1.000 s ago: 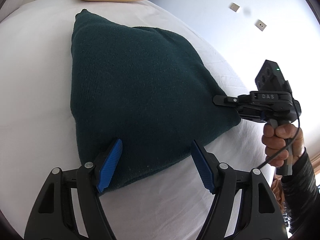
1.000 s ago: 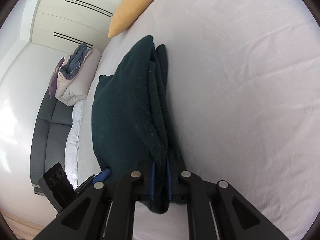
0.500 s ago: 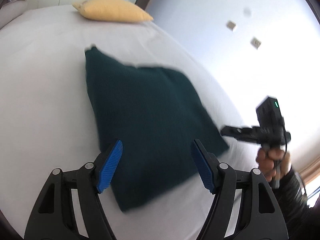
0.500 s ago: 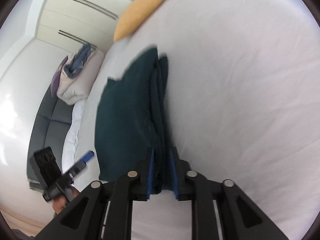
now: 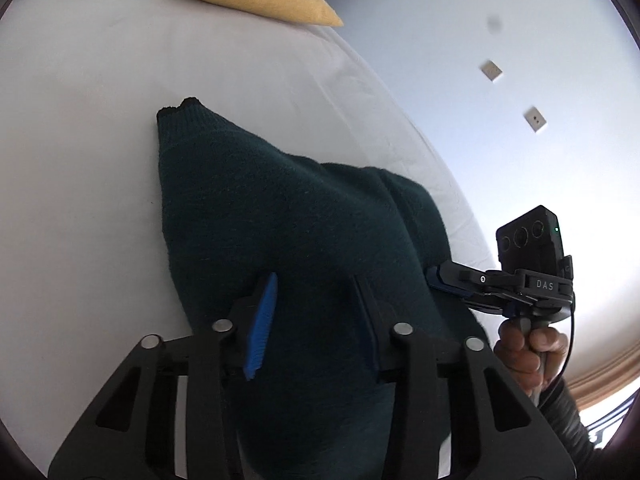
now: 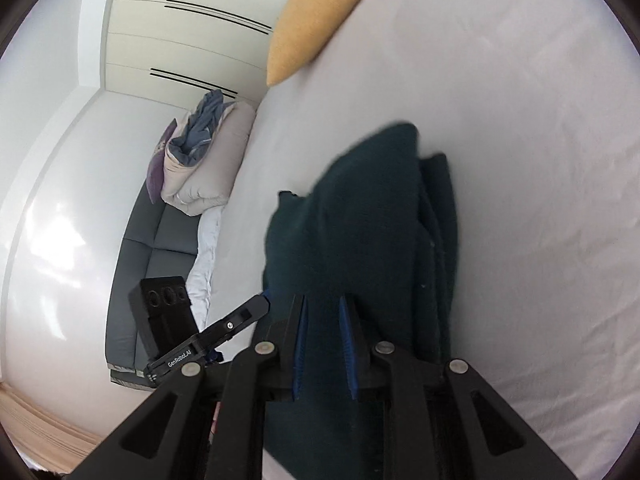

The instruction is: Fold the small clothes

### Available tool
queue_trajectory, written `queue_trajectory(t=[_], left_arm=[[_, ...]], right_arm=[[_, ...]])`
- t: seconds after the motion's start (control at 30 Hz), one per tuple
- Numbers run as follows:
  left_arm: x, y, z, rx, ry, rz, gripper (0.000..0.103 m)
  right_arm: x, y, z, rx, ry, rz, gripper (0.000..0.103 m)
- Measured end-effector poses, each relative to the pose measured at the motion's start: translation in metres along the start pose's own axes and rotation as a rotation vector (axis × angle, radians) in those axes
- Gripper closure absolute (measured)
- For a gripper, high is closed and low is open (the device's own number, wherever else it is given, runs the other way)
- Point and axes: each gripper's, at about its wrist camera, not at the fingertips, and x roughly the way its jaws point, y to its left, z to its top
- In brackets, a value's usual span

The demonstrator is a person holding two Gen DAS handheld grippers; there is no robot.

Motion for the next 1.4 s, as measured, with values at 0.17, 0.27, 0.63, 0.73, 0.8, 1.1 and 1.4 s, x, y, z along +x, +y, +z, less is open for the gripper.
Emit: queue_trajectory(t=[0.17, 0.27, 0.63, 0.73, 0.8, 1.1, 1.4], left_arm=[[-0.019, -0.017, -0.025, 0.065, -0.058, 0.019, 0.067], [-0.033, -0.029, -0.052, 0.123, -0.081, 0.047, 0.063], [-0.087, -0.003, -0.068, -0.011, -0.211, 0.087, 0.014], [-0.058, 0.014, -0.052, -0.107, -0.126, 0.059, 0.014], [-0.034, 0.019, -0.046, -0.148, -0.047, 0.014, 0.014], [0.01, 0.014, -0.031, -0.192, 0.082, 0.004, 0.048], [-0.012, -0.007, -0.032, -0.155, 0.053, 0.055, 0.068]], right_arm=[[-0.015, -0.003, -0.033, -0.028, 0.027, 0.028, 0.085], [-0.032, -0.006, -0.059, -0.055, 0.051, 0.038, 0.078], [-0.095, 0.003, -0.069, -0.063, -0.105, 0.021, 0.019], [-0.077, 0.003, -0.046, -0.034, -0.099, -0.007, 0.019], [-0.06, 0.0, -0.032, -0.018, -0.061, -0.045, 0.019], [-0.006, -0.006, -0.013, -0.015, 0.071, -0.189, 0.058], [-0.015, 0.035, -0.031, -0.097, 0.006, -0.336, 0.077]])
